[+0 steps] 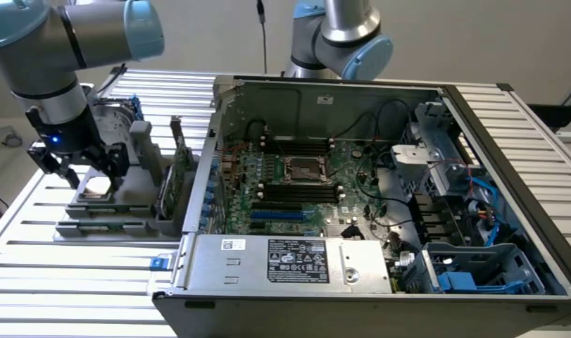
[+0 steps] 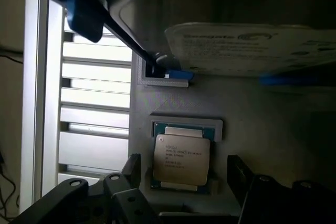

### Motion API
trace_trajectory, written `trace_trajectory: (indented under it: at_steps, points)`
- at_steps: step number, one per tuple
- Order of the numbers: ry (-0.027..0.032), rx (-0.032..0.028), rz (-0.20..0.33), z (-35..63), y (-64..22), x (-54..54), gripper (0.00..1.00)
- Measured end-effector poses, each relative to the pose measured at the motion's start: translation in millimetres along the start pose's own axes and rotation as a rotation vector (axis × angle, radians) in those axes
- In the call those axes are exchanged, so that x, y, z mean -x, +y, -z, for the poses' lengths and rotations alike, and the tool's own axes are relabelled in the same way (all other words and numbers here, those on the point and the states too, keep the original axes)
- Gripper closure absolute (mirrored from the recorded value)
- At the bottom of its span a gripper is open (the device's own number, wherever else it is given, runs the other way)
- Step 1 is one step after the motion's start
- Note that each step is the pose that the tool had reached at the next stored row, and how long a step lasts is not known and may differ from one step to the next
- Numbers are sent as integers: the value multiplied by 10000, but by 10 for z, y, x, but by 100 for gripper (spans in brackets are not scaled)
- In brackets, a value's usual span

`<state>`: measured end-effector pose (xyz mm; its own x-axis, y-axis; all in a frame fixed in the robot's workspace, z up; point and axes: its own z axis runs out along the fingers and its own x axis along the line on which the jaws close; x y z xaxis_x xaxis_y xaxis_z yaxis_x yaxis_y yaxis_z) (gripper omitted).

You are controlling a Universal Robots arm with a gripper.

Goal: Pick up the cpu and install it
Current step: 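Pick up the cpu and move it towards the insertion slot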

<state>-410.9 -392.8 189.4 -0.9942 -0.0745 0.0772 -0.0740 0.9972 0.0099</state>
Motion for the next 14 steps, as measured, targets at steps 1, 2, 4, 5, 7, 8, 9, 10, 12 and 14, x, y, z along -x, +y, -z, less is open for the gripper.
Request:
trace_trajectory:
  at_steps: [1, 2, 4, 5, 7, 8, 9, 10, 12, 14]
  points:
    - [0, -9, -1, -10, 1, 0, 24]
    - [1, -12, -2, -15, 1, 0, 24]
    - [4, -14, -7, -15, 2, 0, 24]
    - [4, -14, -10, -15, 2, 0, 24]
    - [2, -13, -16, -16, 3, 0, 24]
    - [1, -12, -19, -17, 3, 0, 24]
    - [0, -11, -22, -17, 4, 0, 24]
    - [-2, -10, -27, -18, 7, 1, 24]
    - [0, -9, -48, -18, 13, 1, 24]
    - [0, -8, -74, -18, 16, 1, 24]
